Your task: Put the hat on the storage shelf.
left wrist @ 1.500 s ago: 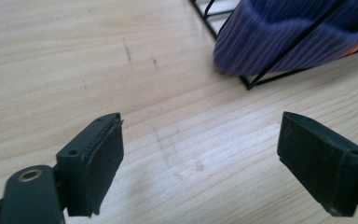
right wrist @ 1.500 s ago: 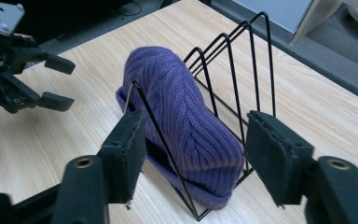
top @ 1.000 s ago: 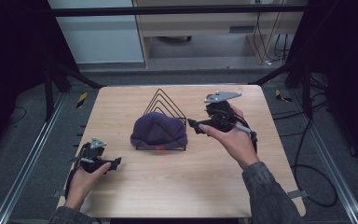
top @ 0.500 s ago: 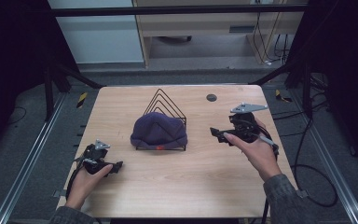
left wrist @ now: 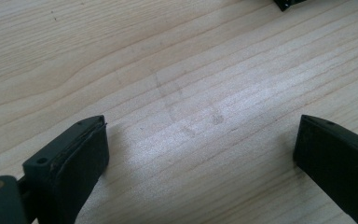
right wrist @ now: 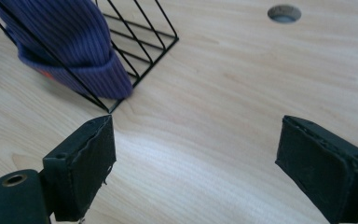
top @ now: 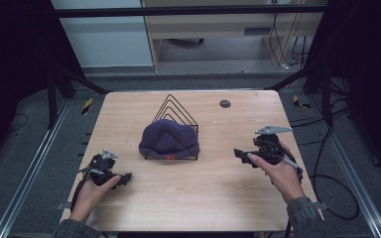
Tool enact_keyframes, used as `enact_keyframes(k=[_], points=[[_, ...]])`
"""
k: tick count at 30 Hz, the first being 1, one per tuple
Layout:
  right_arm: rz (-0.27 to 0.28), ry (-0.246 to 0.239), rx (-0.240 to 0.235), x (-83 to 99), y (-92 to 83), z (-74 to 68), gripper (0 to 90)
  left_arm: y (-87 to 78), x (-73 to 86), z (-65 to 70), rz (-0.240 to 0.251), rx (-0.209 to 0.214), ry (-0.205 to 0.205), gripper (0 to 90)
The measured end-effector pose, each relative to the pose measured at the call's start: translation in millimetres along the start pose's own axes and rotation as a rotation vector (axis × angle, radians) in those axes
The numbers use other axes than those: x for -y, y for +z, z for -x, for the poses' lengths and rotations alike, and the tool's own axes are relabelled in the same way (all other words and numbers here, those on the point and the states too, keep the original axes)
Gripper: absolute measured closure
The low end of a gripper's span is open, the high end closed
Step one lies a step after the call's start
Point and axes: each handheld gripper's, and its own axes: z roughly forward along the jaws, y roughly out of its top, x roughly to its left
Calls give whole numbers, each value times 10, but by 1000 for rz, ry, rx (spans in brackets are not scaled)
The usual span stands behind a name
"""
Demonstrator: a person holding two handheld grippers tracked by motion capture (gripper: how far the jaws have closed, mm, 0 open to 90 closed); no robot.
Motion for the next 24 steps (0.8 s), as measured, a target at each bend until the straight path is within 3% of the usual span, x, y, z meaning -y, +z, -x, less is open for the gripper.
enact_keyframes(k=[11, 24], points=[[-79, 44, -11, 428, 222, 50, 125, 5, 4, 7, 1, 4, -3, 10], [-104, 88, 30, 633, 428, 120, 126, 11, 6, 21, 1, 10, 2, 0]])
